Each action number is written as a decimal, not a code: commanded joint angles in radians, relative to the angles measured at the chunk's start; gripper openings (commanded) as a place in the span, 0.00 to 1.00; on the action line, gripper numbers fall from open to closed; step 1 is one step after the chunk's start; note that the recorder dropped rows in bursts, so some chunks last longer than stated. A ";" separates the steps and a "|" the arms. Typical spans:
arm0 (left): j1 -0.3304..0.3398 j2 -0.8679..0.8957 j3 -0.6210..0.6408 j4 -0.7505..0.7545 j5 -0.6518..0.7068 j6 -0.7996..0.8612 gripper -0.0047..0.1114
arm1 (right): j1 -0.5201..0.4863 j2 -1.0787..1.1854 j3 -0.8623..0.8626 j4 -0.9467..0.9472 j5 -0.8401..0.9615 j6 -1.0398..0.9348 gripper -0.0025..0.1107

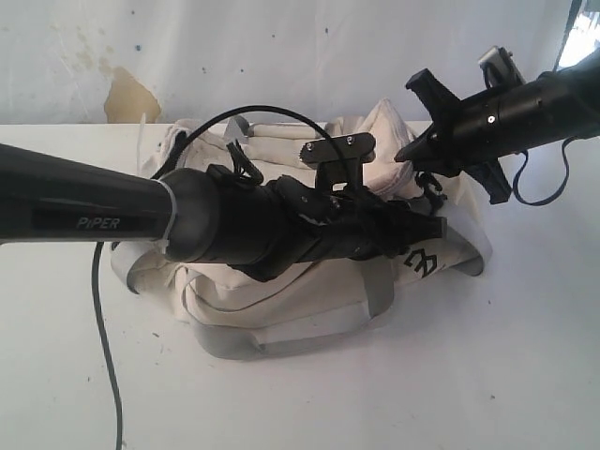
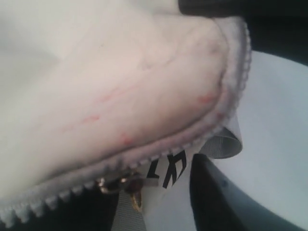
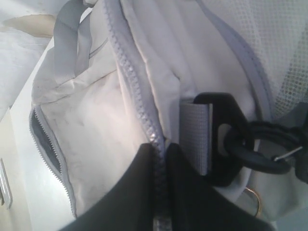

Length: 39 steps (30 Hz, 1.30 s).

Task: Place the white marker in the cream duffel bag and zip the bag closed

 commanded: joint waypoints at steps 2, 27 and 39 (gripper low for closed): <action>-0.002 -0.004 -0.003 0.002 -0.030 0.010 0.22 | -0.009 -0.002 0.001 0.011 0.029 0.000 0.02; 0.137 -0.102 -0.003 0.148 0.700 0.058 0.04 | -0.009 -0.002 0.001 -0.056 0.012 -0.107 0.02; 0.201 -0.156 -0.003 0.437 0.970 -0.121 0.04 | -0.009 -0.002 0.001 -0.213 -0.041 -0.110 0.02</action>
